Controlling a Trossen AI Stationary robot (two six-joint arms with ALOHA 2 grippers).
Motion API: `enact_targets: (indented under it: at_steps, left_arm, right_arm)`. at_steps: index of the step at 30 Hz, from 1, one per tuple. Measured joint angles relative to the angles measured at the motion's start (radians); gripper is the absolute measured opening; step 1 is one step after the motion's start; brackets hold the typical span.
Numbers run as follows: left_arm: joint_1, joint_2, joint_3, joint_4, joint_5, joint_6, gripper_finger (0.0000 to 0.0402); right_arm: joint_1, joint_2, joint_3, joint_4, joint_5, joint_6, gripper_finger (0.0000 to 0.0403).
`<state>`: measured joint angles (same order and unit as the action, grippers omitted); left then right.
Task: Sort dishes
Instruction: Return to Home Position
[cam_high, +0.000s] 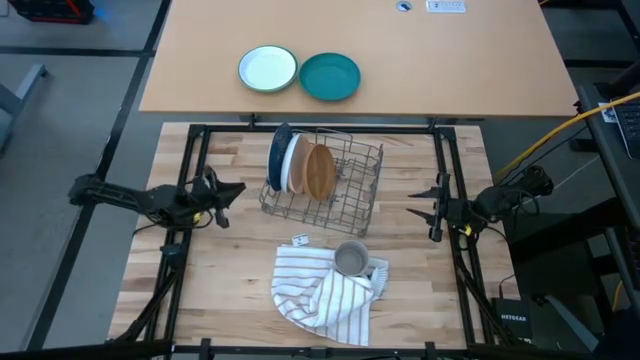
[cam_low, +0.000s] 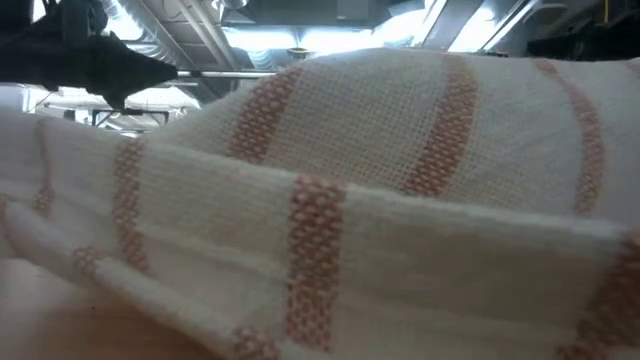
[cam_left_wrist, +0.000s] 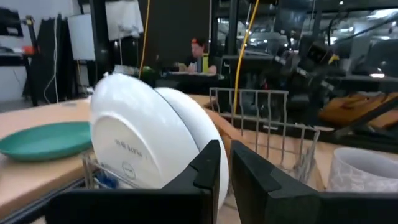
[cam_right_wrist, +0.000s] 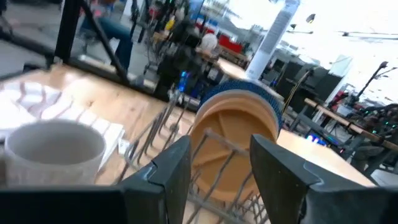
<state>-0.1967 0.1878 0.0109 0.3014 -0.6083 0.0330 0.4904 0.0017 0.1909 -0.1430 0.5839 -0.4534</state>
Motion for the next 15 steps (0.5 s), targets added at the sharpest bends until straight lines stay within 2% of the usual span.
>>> enact_targets:
  at_steps: [9, 15]
  left_arm:
    - [0.0, -0.179, 0.0, -0.006, 0.0, 0.086, 0.0029]
    - [0.0, -0.182, 0.002, -0.016, -0.004, 0.101, 0.0029]
  right_arm:
    - [0.0, 0.001, 0.073, -0.12, 0.026, 0.001, 0.0168]
    - [0.0, 0.001, 0.13, -0.221, 0.035, 0.002, 0.0168]
